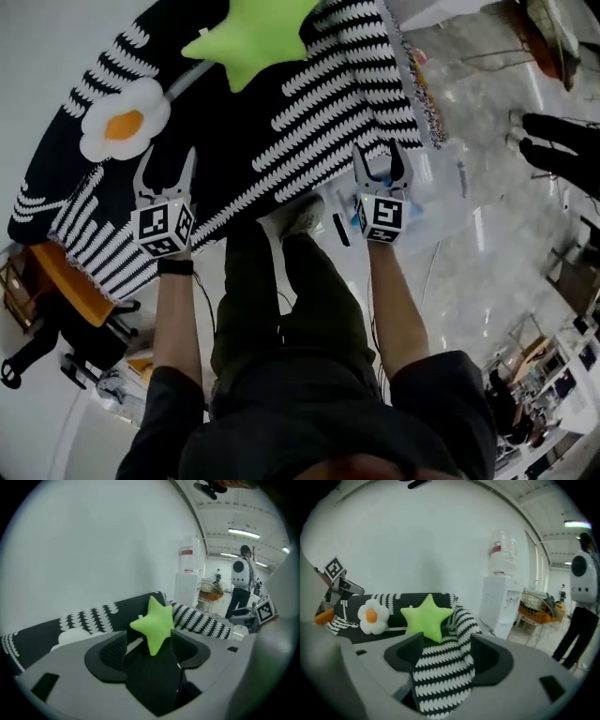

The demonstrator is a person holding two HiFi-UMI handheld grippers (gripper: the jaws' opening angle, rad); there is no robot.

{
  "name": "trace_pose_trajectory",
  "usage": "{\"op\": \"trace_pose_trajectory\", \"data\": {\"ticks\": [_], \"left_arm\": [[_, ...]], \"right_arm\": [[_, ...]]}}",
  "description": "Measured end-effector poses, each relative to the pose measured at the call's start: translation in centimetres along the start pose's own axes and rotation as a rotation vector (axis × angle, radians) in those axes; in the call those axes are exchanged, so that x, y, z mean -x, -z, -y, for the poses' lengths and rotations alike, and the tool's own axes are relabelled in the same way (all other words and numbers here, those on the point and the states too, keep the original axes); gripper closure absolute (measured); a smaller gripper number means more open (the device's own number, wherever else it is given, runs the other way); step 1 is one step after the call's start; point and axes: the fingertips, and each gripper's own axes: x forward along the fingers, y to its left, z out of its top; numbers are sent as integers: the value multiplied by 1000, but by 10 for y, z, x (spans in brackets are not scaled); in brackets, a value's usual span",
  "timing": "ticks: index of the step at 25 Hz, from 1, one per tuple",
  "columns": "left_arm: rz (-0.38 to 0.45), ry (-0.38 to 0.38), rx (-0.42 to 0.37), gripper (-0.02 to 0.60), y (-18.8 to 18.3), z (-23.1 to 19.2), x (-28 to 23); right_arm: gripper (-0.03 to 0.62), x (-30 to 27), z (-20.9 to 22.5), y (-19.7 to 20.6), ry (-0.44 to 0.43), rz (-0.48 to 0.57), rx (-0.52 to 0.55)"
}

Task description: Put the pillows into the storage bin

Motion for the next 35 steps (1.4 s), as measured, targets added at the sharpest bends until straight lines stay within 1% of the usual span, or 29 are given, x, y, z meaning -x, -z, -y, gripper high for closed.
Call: {"op": "trace_pose_trajectory", "data": {"ticks": [2, 4, 6, 10, 13, 17, 21, 25, 32, 35], "left_arm": [[10, -74, 50, 287, 5, -43, 16], [16, -165, 112, 285, 16, -78, 37], [15, -226, 152, 282, 27, -112, 53], [6, -275, 190, 282, 49, -167, 65], [-4, -296, 212, 282, 64, -198, 65], [-17, -299, 217, 282, 76, -233, 54], [-36, -288, 196, 282, 81, -263, 32], [-60, -267, 146, 282, 84, -295, 0], [-102, -244, 71, 276, 94, -340, -53], [-136, -227, -12, 246, 102, -350, -75]], "right_arm": [[296, -22, -43, -28, -84, 20, 34], [295, -43, -86, -55, -194, 39, 95], [296, -56, -131, -78, -278, 60, 142], [296, -74, -206, -101, -364, 81, 173], [296, -88, -250, -102, -417, 67, 182], [296, -103, -298, -101, -474, 42, 198], [296, -117, -330, -103, -503, 25, 202], [296, -133, -349, -100, -513, 2, 197], [296, -156, -352, -76, -492, -56, 177], [296, -161, -347, -61, -478, -81, 162]]}}
